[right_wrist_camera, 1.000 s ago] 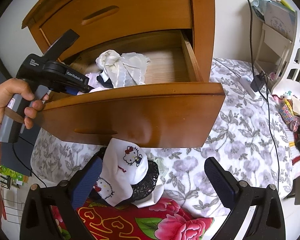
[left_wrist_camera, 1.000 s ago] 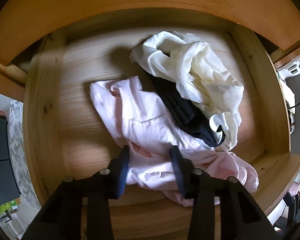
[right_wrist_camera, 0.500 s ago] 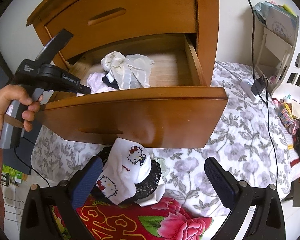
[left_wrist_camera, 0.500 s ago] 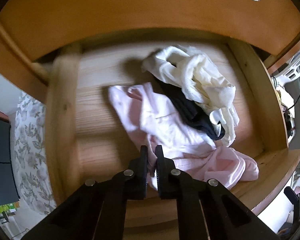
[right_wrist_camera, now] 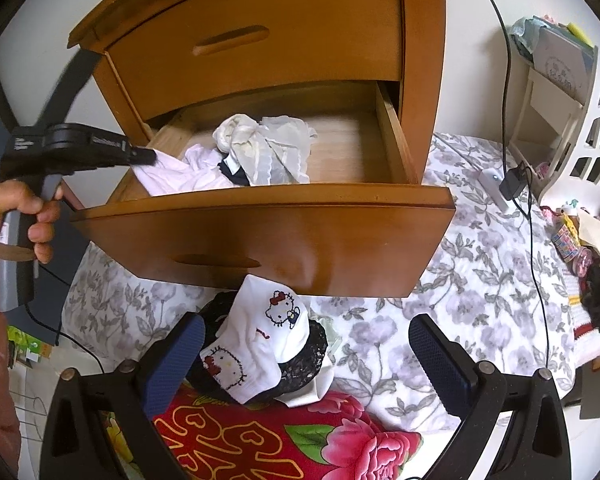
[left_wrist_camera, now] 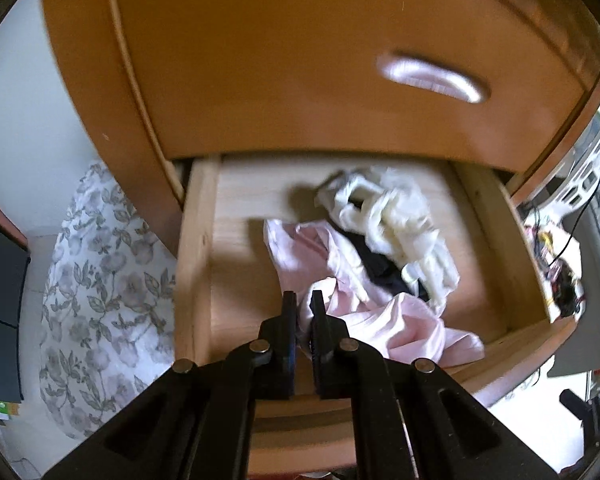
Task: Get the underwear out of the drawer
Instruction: 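Lift the pink cloth up out of the drawer with the left tool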
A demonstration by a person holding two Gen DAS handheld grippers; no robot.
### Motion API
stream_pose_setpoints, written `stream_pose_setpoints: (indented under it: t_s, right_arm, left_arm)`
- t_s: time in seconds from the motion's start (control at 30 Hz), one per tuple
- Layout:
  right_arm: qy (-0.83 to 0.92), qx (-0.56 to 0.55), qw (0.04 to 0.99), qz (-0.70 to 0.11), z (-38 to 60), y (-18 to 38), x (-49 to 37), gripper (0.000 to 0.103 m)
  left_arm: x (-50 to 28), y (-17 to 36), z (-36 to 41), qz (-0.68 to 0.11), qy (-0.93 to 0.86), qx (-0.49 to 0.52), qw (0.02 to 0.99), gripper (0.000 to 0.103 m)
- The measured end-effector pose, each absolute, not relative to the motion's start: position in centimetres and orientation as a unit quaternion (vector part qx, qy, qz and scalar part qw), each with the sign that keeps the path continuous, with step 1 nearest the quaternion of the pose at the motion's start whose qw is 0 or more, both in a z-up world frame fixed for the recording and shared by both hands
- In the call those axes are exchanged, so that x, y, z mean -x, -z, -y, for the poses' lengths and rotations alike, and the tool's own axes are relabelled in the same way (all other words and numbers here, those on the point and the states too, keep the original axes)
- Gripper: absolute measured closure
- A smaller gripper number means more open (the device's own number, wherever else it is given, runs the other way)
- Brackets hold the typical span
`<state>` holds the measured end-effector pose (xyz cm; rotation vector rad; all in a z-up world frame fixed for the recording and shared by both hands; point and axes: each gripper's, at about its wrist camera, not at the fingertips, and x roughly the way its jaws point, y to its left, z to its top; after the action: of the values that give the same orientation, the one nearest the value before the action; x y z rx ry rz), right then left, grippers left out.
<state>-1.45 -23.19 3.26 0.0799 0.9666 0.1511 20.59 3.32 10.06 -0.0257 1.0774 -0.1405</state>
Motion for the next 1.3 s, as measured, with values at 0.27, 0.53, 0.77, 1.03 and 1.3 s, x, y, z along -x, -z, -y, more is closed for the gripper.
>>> stream_pose_setpoints:
  t_s: [0.27,0.53,0.77,1.03,1.3]
  right_arm:
    - [-0.075,-0.032,0.884,-0.46,22.6,-3.8,2.1,0.0]
    - [-0.075,-0.029,0.886,-0.457,22.4,-4.2,2.6,0.0]
    - [-0.076,-0.024,0.888,-0.453,22.0,-4.7,3.0,0.0]
    - [-0.08,-0.019,0.889,-0.451,21.6,-4.9,3.5,0.0]
    - [-0.084,-0.004,0.896,-0.436,20.9,-5.7,4.2,0.0]
  left_arm:
    - [-18.2,-14.1,-4.7,-0.448,0.053,0.031,0.892,0.099]
    - [-15.6,-18.5,-5.4,-0.396,0.045,0.039,0.916,0.099]
    - [-13.4,-21.5,-6.3,-0.356,0.05,0.054,0.932,0.099]
    - [-10.0,-24.2,-7.2,-0.312,0.056,0.066,0.946,0.099]
    - [-7.3,-26.9,-8.6,-0.264,0.055,0.076,0.96,0.099]
